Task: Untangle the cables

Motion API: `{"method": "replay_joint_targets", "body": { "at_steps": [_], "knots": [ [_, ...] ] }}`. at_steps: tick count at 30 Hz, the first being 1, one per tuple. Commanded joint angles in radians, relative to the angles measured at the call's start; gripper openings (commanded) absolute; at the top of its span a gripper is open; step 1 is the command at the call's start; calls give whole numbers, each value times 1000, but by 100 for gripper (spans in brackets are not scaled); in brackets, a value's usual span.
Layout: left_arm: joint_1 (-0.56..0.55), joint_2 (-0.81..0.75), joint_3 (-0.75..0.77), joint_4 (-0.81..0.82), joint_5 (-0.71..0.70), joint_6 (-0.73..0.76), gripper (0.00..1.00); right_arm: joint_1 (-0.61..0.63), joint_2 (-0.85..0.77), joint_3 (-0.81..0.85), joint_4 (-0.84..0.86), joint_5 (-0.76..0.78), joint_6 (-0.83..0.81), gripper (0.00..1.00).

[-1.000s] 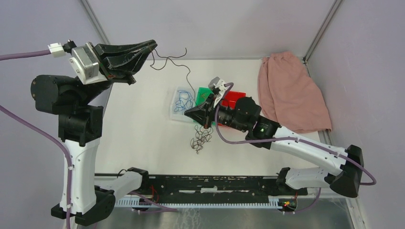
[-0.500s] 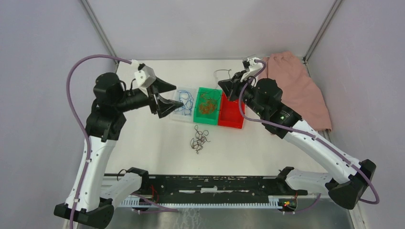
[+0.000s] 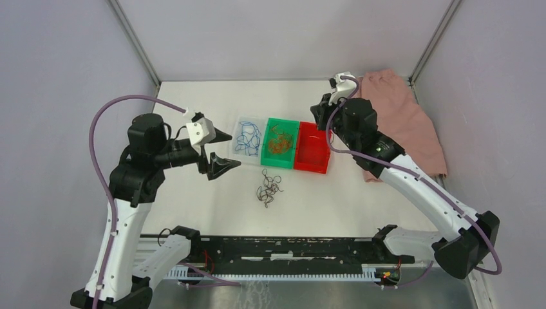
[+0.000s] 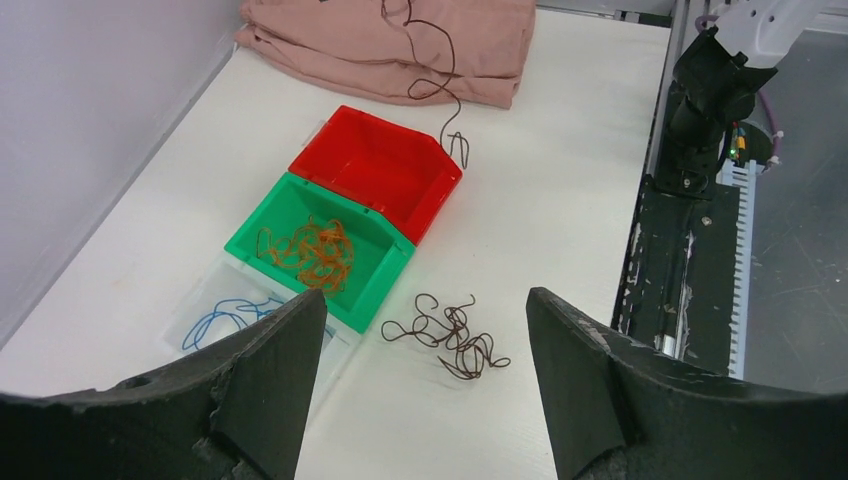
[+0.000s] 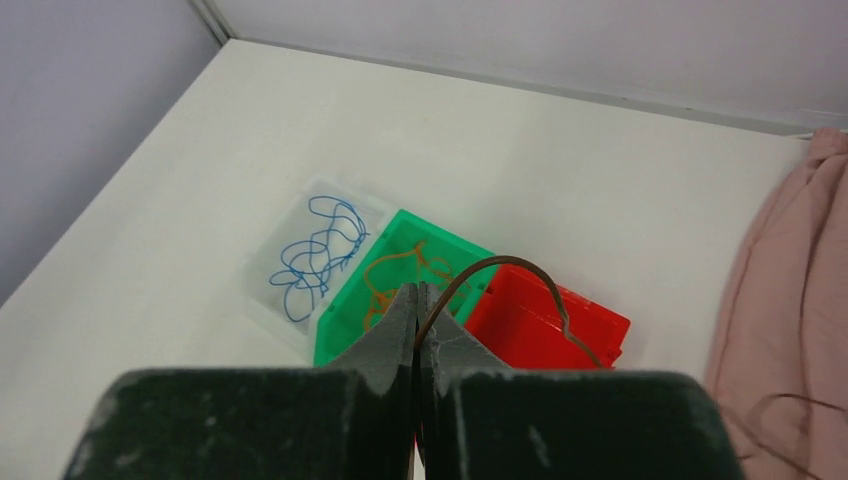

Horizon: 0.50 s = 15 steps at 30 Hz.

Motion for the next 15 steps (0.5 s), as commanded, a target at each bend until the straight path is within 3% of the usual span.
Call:
{"method": "replay_joint_targets", "body": {
  "at_steps": [1, 15],
  "knots": [
    [-2, -17, 1, -7, -16, 52, 81, -13, 23, 30, 8, 43, -62, 1],
    [-2, -28, 24, -7, -17, 59, 81, -16, 57, 22, -1, 59, -85, 1]
  ]
}}
